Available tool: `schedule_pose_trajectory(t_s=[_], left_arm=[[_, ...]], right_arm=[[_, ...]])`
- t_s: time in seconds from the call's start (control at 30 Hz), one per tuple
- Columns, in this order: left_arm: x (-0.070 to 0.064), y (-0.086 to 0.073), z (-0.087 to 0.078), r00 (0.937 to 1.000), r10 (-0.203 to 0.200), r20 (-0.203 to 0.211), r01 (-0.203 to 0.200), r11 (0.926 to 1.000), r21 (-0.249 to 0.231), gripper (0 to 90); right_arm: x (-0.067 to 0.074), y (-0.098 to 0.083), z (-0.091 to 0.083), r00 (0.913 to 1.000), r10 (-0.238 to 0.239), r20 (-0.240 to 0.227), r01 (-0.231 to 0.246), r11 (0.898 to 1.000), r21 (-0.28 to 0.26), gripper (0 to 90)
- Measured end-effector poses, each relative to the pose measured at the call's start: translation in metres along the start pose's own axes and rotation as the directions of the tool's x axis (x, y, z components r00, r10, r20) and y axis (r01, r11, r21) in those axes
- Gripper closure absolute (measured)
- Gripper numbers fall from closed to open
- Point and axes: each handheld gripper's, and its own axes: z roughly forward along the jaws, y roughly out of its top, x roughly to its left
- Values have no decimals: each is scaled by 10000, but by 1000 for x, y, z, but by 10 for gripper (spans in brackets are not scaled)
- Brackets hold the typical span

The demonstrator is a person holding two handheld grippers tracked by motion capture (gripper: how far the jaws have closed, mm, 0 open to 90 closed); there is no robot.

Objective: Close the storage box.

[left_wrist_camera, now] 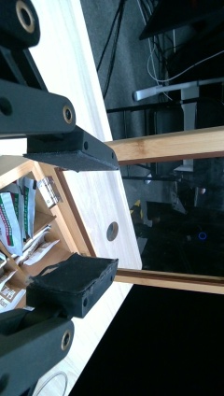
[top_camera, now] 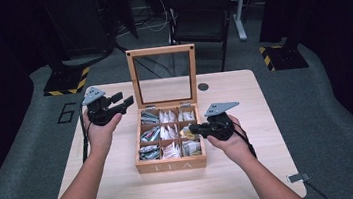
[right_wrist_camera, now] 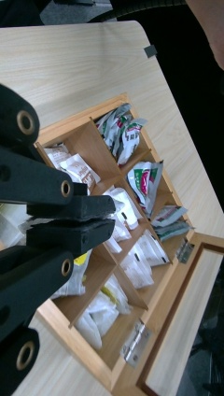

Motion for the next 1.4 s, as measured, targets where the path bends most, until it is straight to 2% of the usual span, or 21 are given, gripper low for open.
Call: schedule_pose_trajectory(t_s=[0.23,0.7,1.1,1.4], left_arm=[[1,0,1,10000,0,-9,0,10000,21,455],[3,-1,0,10000,-33,-69,33,10000,57,454],[3,-1,0,9999,-66,-97,66,10000,71,454],[4,-1,0,9999,-73,-104,75,9999,107,454]], right_arm=[[-6,6,-12,9993,-79,352,80,10000,-12,870],[-18,6,-29,9955,-128,940,127,9999,9,871],[-31,2,-47,9893,131,1451,-107,9998,-172,870],[-40,-7,-59,9812,312,1904,-260,9992,-299,870]])
